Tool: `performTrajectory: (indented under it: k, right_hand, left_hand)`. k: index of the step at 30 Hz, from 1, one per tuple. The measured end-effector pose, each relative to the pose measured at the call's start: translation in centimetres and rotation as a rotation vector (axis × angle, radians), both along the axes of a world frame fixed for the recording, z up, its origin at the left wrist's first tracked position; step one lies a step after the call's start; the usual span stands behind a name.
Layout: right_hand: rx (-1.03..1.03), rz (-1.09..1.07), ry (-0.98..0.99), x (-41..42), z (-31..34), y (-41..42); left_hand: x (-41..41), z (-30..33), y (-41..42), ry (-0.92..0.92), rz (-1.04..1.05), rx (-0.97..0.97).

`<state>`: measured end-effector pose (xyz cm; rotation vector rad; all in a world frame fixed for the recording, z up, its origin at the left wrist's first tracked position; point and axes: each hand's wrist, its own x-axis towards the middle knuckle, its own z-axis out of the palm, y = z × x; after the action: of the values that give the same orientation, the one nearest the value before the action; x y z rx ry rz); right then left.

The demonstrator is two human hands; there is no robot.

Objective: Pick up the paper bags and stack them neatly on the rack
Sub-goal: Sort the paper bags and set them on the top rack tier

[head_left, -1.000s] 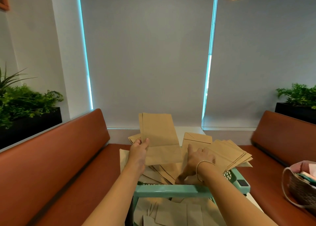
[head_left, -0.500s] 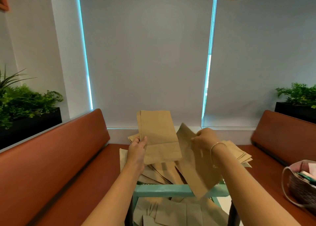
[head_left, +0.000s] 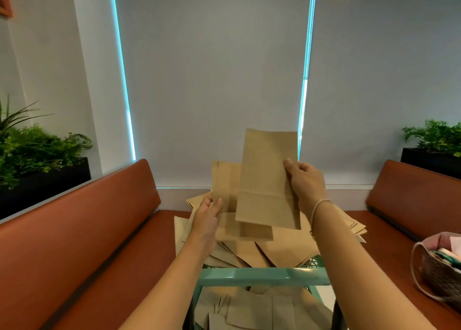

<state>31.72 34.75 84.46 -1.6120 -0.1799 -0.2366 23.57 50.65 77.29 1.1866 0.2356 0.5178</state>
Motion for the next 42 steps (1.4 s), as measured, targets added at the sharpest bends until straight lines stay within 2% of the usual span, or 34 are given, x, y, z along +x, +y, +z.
performTrajectory:
  k: [3,6,11,14,16,19,23,28,30,33,35,38,42]
  right_hand:
    - [-0.092,-0.043,0.032,-0.1,-2.2,1.3]
    - [-0.101,-0.015,0.063,-0.3,-3.7,2.0]
    - [-0.091,-0.024,-0.005,-0.7,-4.0,2.1]
    - [-0.106,0.014,-0.016,-0.9,-3.7,2.1]
    - [-0.182,0.067,-0.023,-0.8,-3.8,2.1]
    - [-0.295,0.158,-0.014,-0.7,-4.1,1.8]
    - [-0.321,0.216,-0.012,-0.6,-4.5,1.4]
    - [-0.36,0.154,-0.016,0.4,-4.5,0.0]
    - [-0.514,0.055,-0.016,1.5,-4.3,-1.5]
    - [-0.939,-0.124,0.041,3.1,-4.3,-4.2]
    - [-1.146,-0.177,0.132,3.3,-4.3,-5.4]
    - [-1.276,-0.168,0.261,3.4,-4.6,-6.0]
    - [-1.31,-0.168,0.313,3.8,-5.5,-6.0]
  left_hand:
    - [0.0,0.2,-1.0,-0.026,-0.079,-0.042]
    - [-0.3,0.7,-2.0,0.012,-0.094,0.025]
    - [-0.2,1.0,-2.4,0.042,-0.208,0.04]
    - [0.2,0.8,-2.6,0.08,-0.175,0.24]
    - [0.4,0.5,-2.7,0.095,-0.162,0.303]
    - [0.7,0.0,-2.7,0.122,-0.124,0.335]
    - [1.2,-0.6,-3.1,0.171,0.0,0.321]
    - [1.9,-1.6,-3.8,0.149,0.048,0.278]
    - [1.9,-1.9,-3.9,0.126,0.056,0.265]
    - [2.0,-2.0,-3.8,0.116,0.067,0.268]
    - [2.1,-2.0,-3.6,0.106,0.078,0.24]
    - [2.1,-2.2,-3.5,0.119,0.086,0.236]
    - [2.1,-2.3,-3.4,0.136,0.071,0.218]
